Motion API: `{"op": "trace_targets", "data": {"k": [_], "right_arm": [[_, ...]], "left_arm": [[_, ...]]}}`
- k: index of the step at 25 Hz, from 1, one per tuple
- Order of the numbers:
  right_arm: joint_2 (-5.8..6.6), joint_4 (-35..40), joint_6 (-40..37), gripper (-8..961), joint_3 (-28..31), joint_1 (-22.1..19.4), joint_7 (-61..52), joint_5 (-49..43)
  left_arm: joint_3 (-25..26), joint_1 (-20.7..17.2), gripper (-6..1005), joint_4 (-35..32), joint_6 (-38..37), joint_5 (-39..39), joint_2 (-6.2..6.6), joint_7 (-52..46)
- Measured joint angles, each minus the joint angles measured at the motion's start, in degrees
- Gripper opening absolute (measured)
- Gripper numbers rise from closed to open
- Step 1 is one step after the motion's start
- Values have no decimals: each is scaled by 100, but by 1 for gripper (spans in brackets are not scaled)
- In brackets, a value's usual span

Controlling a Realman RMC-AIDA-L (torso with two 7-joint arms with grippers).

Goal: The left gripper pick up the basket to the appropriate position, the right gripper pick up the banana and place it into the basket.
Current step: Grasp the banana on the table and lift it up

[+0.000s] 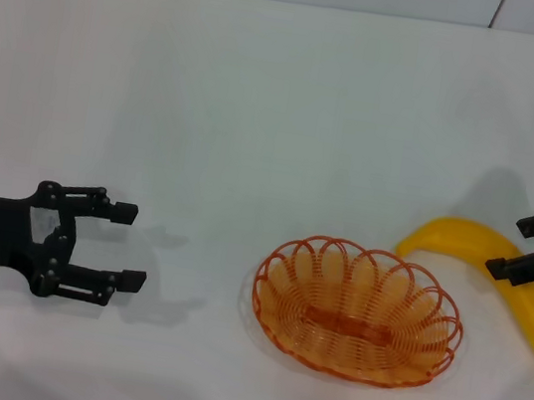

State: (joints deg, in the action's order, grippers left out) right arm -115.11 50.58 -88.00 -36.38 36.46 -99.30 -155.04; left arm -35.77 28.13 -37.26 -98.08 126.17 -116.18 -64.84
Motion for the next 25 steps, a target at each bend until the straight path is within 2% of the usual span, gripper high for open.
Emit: {"op": "trace_targets", "data": {"k": [22,25], "right_arm": [[-29,-30,-27,868,-57,-4,-4,-9],[-29,-40,-32,821,-84,-16,-2,-14]], "left_arm": [[0,9,859,2,53,8,0,-2],[0,16,859,5,53,9,-3,-2]]}}
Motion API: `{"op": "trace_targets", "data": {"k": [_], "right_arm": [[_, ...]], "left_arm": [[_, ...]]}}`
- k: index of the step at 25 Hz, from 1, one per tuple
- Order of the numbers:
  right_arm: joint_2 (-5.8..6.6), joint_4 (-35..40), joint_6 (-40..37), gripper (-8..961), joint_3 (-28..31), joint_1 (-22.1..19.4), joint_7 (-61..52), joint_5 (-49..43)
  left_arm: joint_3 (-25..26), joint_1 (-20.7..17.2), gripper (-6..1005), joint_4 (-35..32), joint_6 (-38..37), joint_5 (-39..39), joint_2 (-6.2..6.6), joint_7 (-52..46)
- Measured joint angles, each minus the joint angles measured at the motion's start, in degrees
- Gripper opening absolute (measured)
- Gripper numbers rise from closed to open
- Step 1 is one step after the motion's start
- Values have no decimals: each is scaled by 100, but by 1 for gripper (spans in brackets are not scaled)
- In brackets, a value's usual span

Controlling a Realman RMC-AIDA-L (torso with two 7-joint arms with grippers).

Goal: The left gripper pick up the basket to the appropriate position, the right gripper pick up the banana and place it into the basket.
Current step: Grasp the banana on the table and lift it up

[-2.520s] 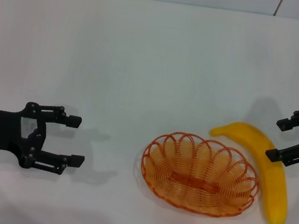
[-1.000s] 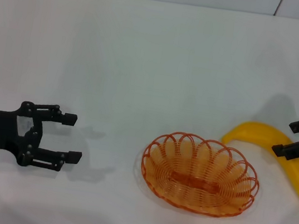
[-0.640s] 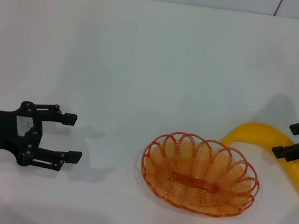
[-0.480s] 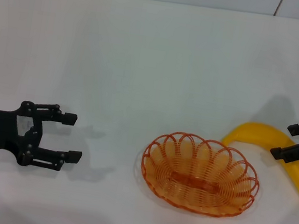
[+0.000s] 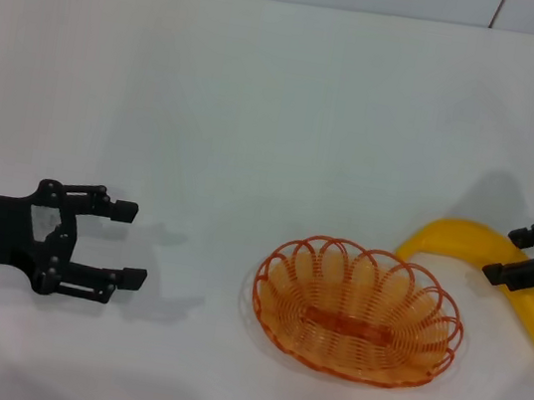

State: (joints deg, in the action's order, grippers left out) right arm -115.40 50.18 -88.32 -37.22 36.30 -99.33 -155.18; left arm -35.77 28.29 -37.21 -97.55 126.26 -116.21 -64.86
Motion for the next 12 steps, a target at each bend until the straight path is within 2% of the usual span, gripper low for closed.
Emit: {"op": "trace_targets", "data": {"k": [7,10,12], "right_arm": [[-7,-8,-27,713,-117,-11,-1,-15],[-11,-6,-27,507,-110,-11,-10,-16],[-16,7,-31,509,-97,-10,-19,-12]], "left_arm": [[0,1,860,4,0,0,-6,-10],[0,-8,860,4,-3,-9,-6,-11],[0,-16,860,4,-8,-15,-7,-12]]}}
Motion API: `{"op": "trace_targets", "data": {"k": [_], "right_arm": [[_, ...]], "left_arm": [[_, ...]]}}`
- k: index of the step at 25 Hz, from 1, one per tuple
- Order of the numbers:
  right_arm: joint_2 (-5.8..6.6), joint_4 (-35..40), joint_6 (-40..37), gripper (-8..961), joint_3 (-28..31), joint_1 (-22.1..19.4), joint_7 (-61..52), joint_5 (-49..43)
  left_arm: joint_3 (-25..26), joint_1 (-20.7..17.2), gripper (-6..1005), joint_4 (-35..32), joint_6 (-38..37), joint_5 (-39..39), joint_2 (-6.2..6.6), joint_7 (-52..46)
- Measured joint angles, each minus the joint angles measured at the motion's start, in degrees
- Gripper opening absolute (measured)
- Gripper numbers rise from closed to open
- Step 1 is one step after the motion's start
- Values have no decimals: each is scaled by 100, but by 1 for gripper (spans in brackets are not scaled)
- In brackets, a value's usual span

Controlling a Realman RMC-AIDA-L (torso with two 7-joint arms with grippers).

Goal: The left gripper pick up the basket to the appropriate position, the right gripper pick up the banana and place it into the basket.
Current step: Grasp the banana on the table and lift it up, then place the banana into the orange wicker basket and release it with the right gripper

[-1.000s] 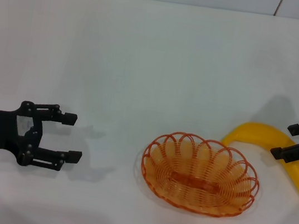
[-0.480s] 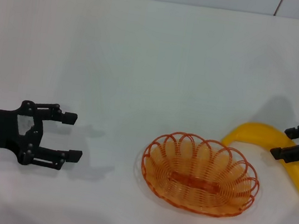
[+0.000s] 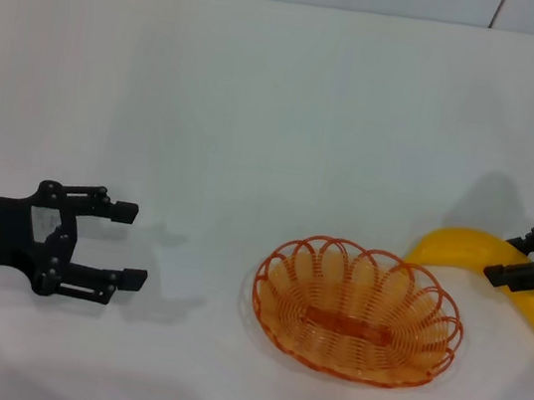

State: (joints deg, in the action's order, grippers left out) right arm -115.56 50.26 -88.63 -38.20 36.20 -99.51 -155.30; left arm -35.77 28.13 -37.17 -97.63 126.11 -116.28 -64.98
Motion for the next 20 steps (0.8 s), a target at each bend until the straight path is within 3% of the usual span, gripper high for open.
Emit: {"op": "trace_targets", "data": {"k": [7,13,20], "right_arm": [[54,116,-74,516,163,1,-14,180],[83,670,-585,522,602,-25,132,756],[60,748,-757,529,667,-37,461,1554]], "left_arm": [[-2,-23,860,0,-84,7,6,-3],[-76,-32,860,-19,-399,141,20,89],[75,-255,860,557,-351,-126,-15,1309]]}}
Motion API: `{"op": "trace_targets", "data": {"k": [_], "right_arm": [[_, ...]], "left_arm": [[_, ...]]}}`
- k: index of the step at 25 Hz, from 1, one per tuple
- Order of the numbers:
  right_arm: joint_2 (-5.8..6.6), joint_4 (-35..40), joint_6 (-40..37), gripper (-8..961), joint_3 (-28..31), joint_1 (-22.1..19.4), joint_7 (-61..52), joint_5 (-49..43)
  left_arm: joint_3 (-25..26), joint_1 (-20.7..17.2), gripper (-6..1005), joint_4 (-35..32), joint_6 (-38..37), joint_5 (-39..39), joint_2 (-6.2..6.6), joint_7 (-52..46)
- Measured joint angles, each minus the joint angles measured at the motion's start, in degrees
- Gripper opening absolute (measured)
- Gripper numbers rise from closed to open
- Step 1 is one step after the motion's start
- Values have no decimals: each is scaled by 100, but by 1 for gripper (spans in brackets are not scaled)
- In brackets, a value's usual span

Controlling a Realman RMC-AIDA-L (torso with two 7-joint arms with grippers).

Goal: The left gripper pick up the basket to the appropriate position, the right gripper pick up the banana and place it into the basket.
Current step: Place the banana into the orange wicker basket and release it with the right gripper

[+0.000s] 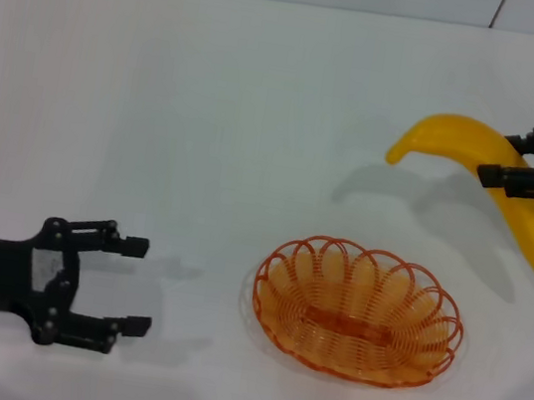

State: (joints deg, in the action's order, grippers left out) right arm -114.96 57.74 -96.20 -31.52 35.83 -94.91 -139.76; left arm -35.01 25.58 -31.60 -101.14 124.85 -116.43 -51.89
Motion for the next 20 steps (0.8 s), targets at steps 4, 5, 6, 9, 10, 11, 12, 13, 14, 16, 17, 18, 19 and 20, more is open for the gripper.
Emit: {"op": "trace_targets", "data": {"k": [4,5,6,9,10,11,12,13,14,16,17,18,19,20], "right_arm": [[-73,9,-269,533,-21,27,228,8],[-85,10,-395,534,-22,39,295,14],[-91,15,-568,535,-27,53,360,36],[-101,183,-1196,538,-129,103,490,179],[-106,258,-1381,539,-179,129,492,265],[-109,340,-1560,540,-233,164,487,364],[-114,438,-1928,541,-399,268,396,627],[-114,438,-1928,542,-399,268,396,627],[-114,460,-2063,543,-550,332,289,796],[-110,500,-2114,545,-925,403,51,1050],[-108,513,-2105,546,-1176,417,-71,1179],[-107,529,-2100,547,-1405,431,-176,1288],[-109,540,-2095,548,-1621,448,-284,1384],[-114,537,-2068,549,-1757,466,-347,1418]], "left_arm": [[135,-1,860,311,26,-33,-3,468],[135,8,860,349,58,-32,-4,484],[135,16,860,387,91,-32,-4,491],[135,47,859,466,219,-33,-4,493],[136,50,859,468,235,-34,-4,492],[135,52,859,471,255,-34,-4,489],[135,52,859,471,274,-35,-3,484],[136,51,859,471,282,-36,-3,480],[135,46,859,472,290,-37,-2,474],[140,36,859,474,317,-41,0,465],[142,36,859,475,341,-44,0,464],[142,38,859,478,370,-44,1,463],[144,44,859,481,400,-45,1,462],[144,44,859,481,400,-45,1,462]]}}
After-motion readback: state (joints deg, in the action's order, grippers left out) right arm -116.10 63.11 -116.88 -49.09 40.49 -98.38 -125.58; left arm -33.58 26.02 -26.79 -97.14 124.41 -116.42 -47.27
